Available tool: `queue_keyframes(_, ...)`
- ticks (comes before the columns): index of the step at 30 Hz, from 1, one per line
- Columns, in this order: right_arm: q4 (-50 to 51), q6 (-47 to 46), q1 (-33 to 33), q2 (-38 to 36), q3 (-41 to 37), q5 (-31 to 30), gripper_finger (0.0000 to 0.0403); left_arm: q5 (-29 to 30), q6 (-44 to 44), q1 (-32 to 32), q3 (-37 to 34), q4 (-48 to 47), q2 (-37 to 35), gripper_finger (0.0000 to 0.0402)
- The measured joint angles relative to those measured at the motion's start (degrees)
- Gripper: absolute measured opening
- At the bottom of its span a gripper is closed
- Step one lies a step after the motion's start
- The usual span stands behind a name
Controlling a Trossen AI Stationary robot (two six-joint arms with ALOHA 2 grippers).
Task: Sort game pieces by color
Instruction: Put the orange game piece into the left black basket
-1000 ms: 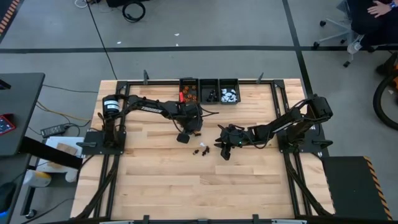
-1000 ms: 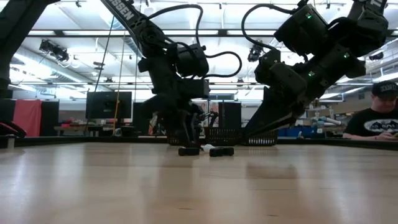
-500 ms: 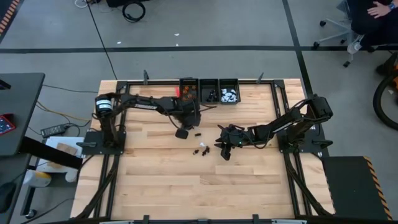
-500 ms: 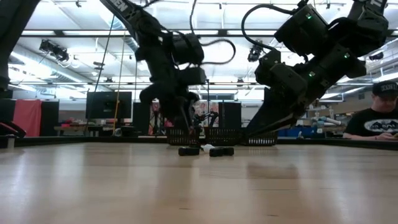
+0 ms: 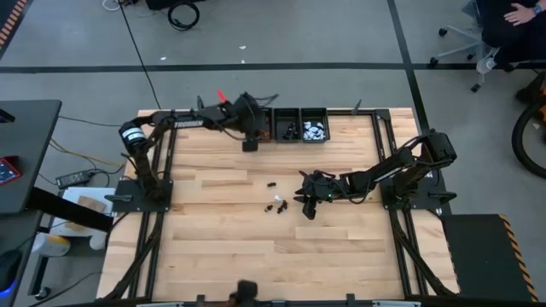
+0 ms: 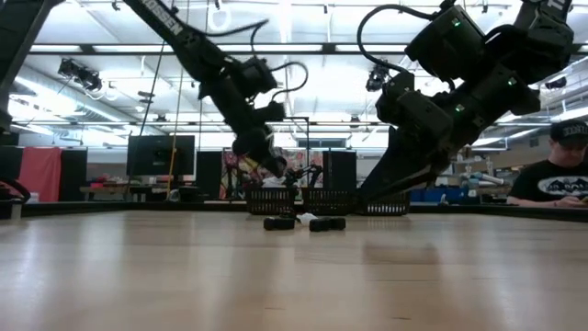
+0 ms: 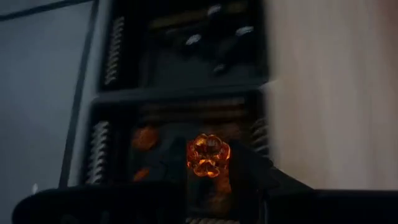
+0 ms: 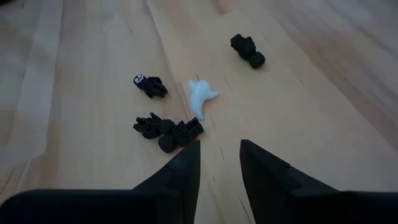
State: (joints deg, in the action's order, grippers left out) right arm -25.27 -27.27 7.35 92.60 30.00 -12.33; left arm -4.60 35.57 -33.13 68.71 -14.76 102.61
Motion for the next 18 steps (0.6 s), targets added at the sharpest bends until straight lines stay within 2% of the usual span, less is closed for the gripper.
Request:
queue_keyframes(4, -0.71, 0.02, -0.05, 0.00, 0.00, -0.01, 0.0118, -1.66, -0.71, -3.80, 0.67, 0.03, 1.69, 0.0071)
queue_keyframes(9, -1.09, 0.24, -0.35, 0.00, 0.00, -0.03, 0.0118, -2.45, -0.86, -5.17, 4.29, -1.72, 5.39, 0.0071)
queue_keyframes(18, -0.81, -0.01, -0.19, 0.00, 0.00, -0.01, 0.0118, -2.47, -2.27, -5.06, 19.01, -16.54, 14.12, 0.0073)
